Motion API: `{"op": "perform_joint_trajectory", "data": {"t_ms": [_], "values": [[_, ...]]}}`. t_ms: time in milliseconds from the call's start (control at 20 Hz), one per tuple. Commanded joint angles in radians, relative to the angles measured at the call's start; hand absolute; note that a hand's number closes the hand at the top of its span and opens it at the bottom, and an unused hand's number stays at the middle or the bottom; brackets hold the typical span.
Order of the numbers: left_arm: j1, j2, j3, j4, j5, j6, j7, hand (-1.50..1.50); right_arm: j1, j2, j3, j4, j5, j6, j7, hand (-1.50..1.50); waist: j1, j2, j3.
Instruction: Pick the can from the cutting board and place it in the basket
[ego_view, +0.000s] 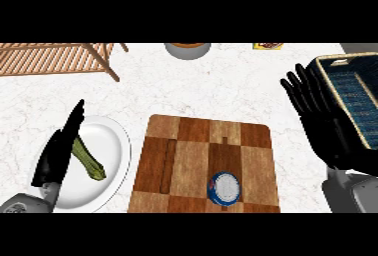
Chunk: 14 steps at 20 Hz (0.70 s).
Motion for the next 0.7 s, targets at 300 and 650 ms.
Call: {"op": "perform_joint_trajectory", "data": {"t_ms": [300,650], "values": [[-0.042,-0.051,0.112,0.041,0.168,-0.128,-0.01,0.0,-0.251,-0.214,0.029,-0.014,0.199,0.18,-0.018,1.5,0.035,-0.009,0.016],[-0.081,-0.02,0.197,0.116,0.242,-0.205,-0.004,0.0,-0.194,0.154,0.425,-0.175,0.631,-0.247,0.099,-1.5,-0.004,-0.02,0.024]]}}
